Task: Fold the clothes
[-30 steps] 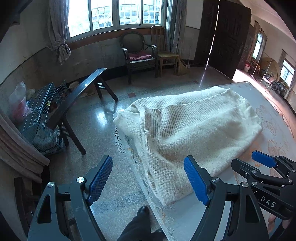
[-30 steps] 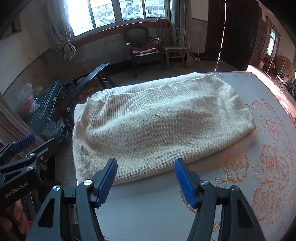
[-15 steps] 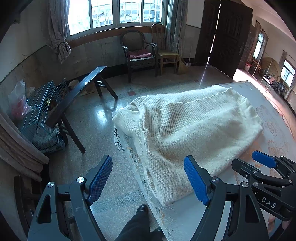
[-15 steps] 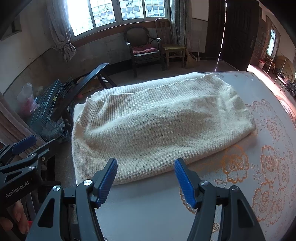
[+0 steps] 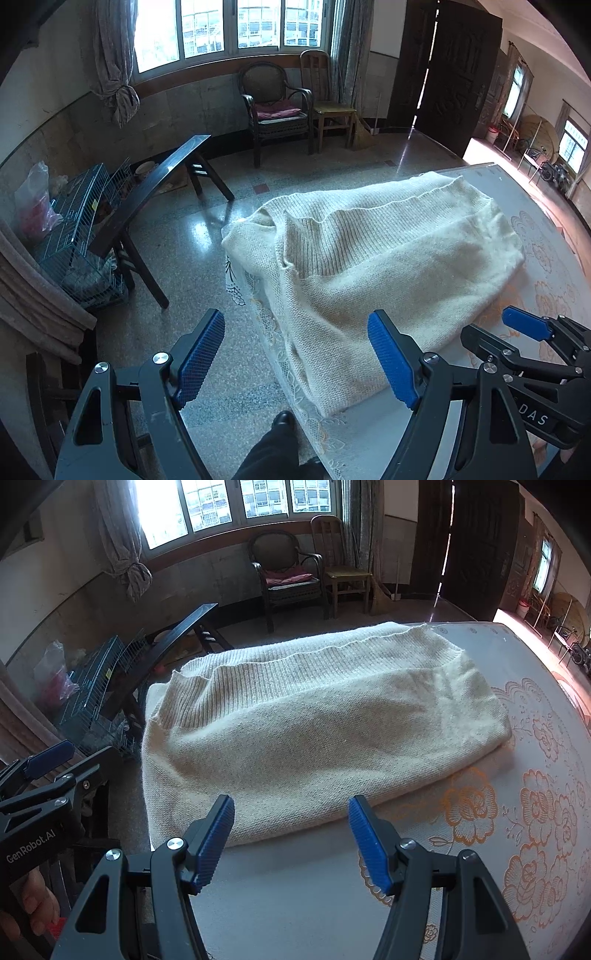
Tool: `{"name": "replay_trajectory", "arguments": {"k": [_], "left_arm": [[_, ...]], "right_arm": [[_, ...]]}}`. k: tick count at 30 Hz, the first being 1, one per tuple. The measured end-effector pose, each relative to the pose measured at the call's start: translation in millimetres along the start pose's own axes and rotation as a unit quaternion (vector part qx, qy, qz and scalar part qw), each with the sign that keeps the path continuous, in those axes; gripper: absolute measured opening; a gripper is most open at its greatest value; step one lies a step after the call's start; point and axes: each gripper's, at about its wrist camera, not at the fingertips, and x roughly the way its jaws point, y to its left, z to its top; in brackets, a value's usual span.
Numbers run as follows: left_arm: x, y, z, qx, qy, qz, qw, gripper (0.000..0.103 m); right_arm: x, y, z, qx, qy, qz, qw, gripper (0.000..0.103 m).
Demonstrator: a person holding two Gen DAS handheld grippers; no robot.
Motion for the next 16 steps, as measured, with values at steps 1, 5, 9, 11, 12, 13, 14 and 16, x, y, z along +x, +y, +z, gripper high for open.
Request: {"name": "replay_trajectory", "arguments": {"k": [1,5,9,11,12,13,14,16], "left_arm": [[1.6,0.2,-0.4,-0.001,0.005,0.002,1.0,0.081],[6.0,6.9,-3.6,-0.028,0.018,-0.027,0.9991,0.083],[2.9,11.1,-6.3,-0.04,-0.001,-0.051,0.9979,0.083],[-1.3,8.2,-7.4,-0.029,-0.02,-0.035,0.9988,0.083],[-1.7,7.4,-7.4,-0.025,-0.021,-0.028,0.9991,0.083],[-2.1,6.6,-7.4,-0.021,-0.022,-0.02,0.9993,0.083],[-2.1,5.9,-7.3,-0.018,-0.023,-0.014,0.9995,0.083],[1.4,5.7,-7.3,-0.014,-0.01,-0.019,0.9997,0.083]], "right_arm": [[-0.1,-0.2,0.2,0.001,-0.001,0.0,1.0,0.065],[-0.4,-0.5,1.3,0.002,-0.003,0.0,1.0,0.065],[-0.7,-1.0,0.7,0.002,-0.003,-0.001,1.0,0.065],[-0.4,-1.1,0.1,0.003,-0.003,-0.001,1.0,0.065],[-0.2,-1.2,-0.1,0.003,-0.003,-0.001,1.0,0.065],[0.0,-1.3,-0.3,0.004,-0.003,0.0,1.0,0.065],[-0.2,-1.1,-0.1,0.004,-0.004,-0.001,1.0,0.065],[-0.6,-1.1,0.1,0.005,-0.005,0.001,1.0,0.065]]}}
